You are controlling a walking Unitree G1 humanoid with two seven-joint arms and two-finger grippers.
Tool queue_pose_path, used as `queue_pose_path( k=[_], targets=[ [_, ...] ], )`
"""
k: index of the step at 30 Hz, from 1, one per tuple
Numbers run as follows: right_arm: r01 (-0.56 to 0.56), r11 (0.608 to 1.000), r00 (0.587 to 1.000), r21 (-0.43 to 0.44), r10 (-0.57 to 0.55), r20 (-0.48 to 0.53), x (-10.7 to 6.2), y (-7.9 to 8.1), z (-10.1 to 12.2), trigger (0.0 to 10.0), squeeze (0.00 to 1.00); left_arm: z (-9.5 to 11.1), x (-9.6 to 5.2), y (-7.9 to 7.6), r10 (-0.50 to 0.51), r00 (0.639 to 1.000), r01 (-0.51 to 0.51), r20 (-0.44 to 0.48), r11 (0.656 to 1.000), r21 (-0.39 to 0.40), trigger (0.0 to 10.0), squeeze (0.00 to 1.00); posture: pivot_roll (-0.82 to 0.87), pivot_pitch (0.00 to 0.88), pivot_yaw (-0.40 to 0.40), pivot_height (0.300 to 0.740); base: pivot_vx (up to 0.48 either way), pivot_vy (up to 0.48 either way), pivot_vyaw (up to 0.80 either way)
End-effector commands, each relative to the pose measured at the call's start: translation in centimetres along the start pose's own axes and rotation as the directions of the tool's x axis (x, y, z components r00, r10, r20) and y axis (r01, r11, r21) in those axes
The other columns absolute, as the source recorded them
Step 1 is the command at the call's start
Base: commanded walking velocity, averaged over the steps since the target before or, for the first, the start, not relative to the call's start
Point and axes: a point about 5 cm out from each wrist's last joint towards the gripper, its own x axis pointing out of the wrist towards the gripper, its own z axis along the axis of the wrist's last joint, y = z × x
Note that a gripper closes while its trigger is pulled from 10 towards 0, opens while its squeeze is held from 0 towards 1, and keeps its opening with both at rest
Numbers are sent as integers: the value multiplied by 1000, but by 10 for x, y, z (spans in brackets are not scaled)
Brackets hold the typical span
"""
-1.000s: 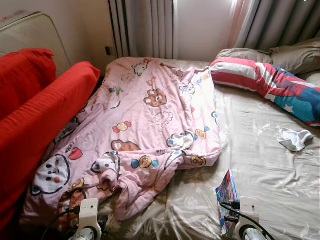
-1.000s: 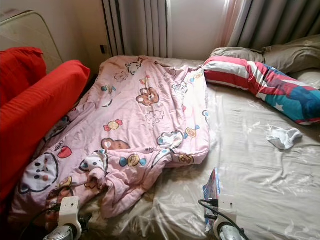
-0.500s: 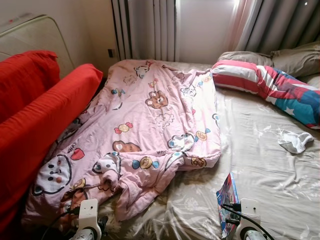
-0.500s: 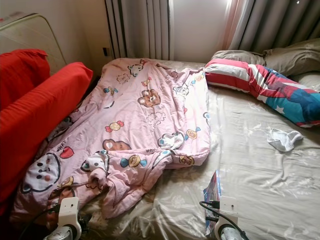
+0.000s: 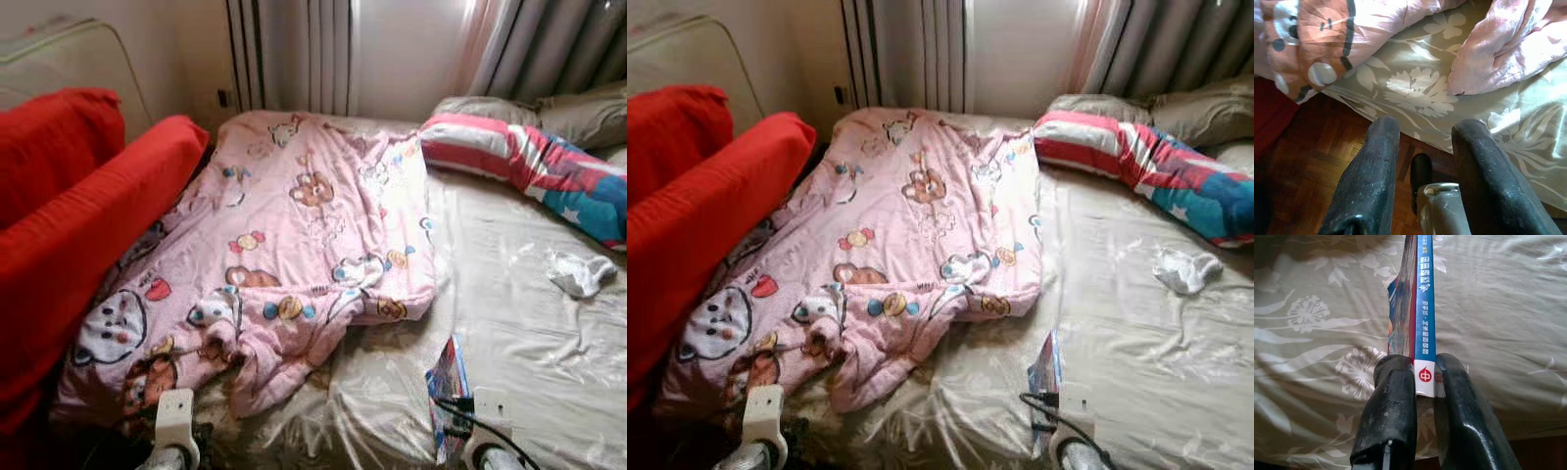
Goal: Clean up the room
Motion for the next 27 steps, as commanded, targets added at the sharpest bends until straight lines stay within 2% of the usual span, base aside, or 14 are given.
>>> queue_pose_path(
  k=[1,14,27],
  targets=[
    [7,1000,1000,7,-7,11,1,-2,3,10000,0,-2,0,0,-3,1000,3,-15,1000,16,10000,0,14,0,-17,740,0,0,0],
    [-2,1000,1000,12,2,28,2,3,8,10000,0,-6,-1,2,-1,1000,1,-27,1000,13,10000,0,14,0,-17,740,0,0,0],
    [1,1000,1000,17,-2,30,1,0,8,10000,0,-7,-2,3,3,999,-2,-33,1000,7,10000,0,16,0,-19,740,-357,0,0]
  ],
)
